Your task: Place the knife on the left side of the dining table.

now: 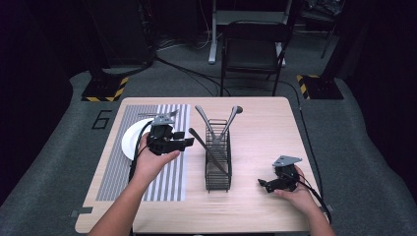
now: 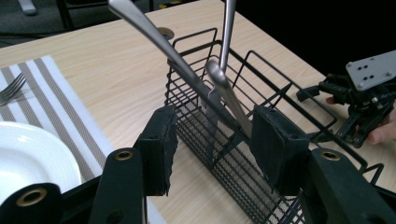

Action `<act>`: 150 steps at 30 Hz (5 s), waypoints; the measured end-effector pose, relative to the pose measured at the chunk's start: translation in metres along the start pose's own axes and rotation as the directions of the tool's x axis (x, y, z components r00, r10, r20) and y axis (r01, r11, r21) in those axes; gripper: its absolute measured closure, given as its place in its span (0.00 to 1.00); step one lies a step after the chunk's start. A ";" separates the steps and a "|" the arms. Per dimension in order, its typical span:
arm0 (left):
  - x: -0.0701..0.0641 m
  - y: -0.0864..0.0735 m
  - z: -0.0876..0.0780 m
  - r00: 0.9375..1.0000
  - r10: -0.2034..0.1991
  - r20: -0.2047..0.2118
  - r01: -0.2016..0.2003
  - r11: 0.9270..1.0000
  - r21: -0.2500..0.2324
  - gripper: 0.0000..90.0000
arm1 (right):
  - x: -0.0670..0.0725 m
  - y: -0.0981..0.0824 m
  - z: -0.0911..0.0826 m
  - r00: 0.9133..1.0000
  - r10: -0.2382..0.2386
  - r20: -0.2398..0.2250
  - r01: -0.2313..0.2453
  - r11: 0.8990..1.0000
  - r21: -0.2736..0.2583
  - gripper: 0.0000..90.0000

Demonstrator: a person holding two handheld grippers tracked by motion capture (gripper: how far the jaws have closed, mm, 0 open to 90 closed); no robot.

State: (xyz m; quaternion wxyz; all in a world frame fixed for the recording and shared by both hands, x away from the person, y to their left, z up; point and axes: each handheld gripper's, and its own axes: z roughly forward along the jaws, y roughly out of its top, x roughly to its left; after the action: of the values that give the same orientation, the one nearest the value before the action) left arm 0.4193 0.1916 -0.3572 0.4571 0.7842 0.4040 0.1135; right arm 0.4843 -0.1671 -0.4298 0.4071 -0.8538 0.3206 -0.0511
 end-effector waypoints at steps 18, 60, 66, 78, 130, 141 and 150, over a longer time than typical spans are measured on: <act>-0.004 0.017 0.011 1.000 -0.018 0.013 0.018 1.000 -0.009 0.64 | 0.000 0.000 0.000 1.000 0.005 0.001 -0.005 1.000 0.003 0.00; -0.034 0.023 0.012 0.998 0.025 0.056 -0.022 0.998 -0.061 0.87 | 0.000 0.000 0.000 1.000 0.005 0.001 -0.005 1.000 0.003 0.00; -0.047 0.029 0.012 0.994 0.044 0.098 -0.039 0.998 -0.053 0.90 | 0.000 0.000 0.000 1.000 0.005 0.000 -0.005 1.000 0.003 0.00; -0.066 0.039 0.014 0.987 0.086 0.136 -0.079 0.995 -0.056 0.92 | 0.000 0.000 0.000 1.000 0.006 0.001 -0.006 1.000 0.004 0.00; -0.032 0.048 -0.071 0.989 -0.049 0.141 0.086 0.961 -0.264 0.93 | 0.000 0.000 0.000 1.000 0.005 0.000 -0.005 1.000 0.004 0.00; -0.018 0.050 -0.090 0.987 -0.078 0.139 0.118 0.945 -0.306 0.93 | 0.000 0.000 0.000 1.000 0.005 0.000 -0.005 1.000 0.004 0.00; -0.010 0.049 -0.105 0.987 -0.103 0.123 0.140 0.930 -0.340 0.93 | 0.000 0.000 0.000 1.000 0.006 0.001 -0.006 1.000 0.003 0.00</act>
State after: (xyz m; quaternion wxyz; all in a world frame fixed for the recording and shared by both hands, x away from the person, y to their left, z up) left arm 0.3814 0.2376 -0.2577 0.6147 0.6694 0.4012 0.1140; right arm 0.4845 -0.1677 -0.4299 0.4088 -0.8522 0.3228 -0.0502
